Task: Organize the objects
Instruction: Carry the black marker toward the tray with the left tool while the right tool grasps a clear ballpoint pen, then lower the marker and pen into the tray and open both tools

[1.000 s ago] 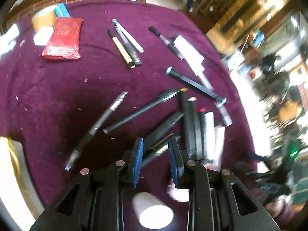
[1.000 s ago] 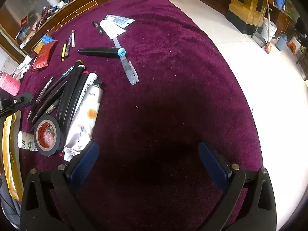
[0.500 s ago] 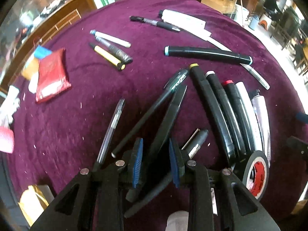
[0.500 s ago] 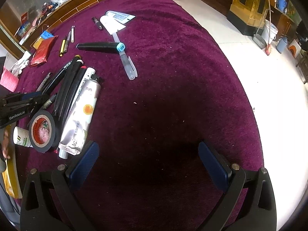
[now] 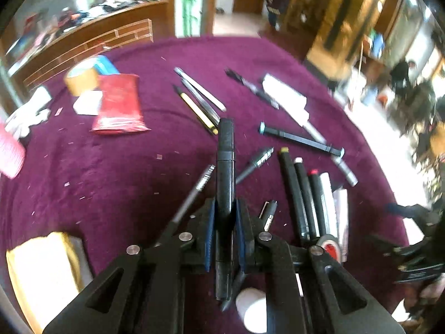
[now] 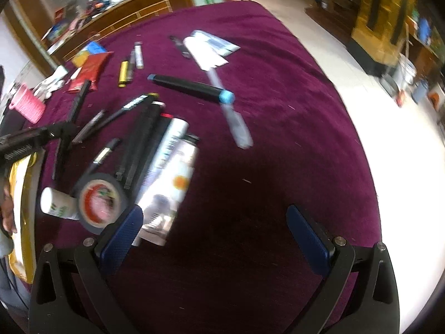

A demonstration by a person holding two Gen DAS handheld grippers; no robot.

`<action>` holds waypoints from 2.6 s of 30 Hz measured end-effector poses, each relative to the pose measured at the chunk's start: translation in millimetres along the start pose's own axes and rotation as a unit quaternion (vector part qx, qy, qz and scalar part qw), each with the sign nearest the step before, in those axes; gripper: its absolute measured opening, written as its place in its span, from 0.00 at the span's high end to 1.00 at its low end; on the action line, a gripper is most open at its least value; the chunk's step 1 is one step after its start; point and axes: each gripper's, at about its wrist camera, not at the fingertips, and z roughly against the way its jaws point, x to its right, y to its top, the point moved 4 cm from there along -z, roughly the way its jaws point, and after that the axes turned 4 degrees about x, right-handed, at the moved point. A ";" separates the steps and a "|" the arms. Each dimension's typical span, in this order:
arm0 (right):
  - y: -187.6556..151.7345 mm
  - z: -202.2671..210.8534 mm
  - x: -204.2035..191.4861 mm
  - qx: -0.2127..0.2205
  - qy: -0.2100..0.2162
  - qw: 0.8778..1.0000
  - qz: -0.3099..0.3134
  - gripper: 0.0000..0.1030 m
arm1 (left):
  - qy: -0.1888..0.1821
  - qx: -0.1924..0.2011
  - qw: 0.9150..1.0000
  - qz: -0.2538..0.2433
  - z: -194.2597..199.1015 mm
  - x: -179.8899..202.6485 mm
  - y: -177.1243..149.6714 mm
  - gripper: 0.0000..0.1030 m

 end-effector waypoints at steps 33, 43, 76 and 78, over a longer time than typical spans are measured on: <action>72.3 -132.3 -236.1 -0.113 0.009 0.991 0.077 0.43 | -0.029 0.067 0.978 0.196 115.7 -151.2 -130.4 0.89; 62.2 -122.1 -236.4 -0.082 -0.004 0.994 0.071 0.93 | -0.019 0.059 0.974 0.216 115.8 -192.3 -150.7 0.89; 1.1 -101.5 -382.7 -0.129 0.099 0.980 0.118 0.92 | -0.008 -0.035 0.973 0.228 42.7 -248.8 -135.6 0.89; 1.9 -104.9 -382.4 -0.127 0.089 0.981 0.120 0.92 | -0.010 -0.035 0.973 0.228 41.7 -249.0 -134.7 0.89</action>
